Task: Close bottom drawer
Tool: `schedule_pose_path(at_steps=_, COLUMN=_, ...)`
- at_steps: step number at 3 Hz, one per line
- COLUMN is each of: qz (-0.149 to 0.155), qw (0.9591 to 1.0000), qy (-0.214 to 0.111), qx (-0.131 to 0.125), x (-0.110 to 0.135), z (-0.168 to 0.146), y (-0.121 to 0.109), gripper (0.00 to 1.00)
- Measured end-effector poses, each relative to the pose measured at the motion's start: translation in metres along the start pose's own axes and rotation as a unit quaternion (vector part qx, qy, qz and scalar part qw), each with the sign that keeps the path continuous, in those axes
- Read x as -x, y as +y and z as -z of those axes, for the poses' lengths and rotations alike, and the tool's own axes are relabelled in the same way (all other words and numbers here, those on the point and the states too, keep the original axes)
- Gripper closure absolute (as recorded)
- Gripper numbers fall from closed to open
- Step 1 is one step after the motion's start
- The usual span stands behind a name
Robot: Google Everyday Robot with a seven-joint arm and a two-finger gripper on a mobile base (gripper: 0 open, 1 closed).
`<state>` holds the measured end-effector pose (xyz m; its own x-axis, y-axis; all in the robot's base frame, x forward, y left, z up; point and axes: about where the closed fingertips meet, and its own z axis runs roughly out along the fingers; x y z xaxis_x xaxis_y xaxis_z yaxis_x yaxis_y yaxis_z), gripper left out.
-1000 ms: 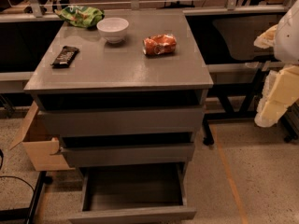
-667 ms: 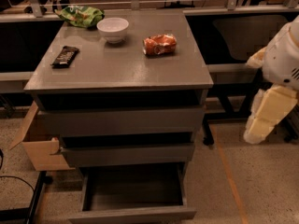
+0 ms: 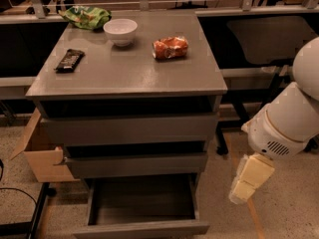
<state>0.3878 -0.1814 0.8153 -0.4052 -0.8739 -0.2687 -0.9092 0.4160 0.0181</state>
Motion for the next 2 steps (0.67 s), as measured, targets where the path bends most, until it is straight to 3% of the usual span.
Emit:
schedule_pose_path(at_steps=1, qz=0.000, qw=1.0000, qy=0.000, qx=0.000, x=0.000, z=0.000, y=0.000, gripper=0.00)
schedule_pose_path(at_steps=2, qz=-0.009, qw=0.9994, qy=0.002, qx=0.033, x=-0.004, z=-0.043, y=0.005, gripper=0.00)
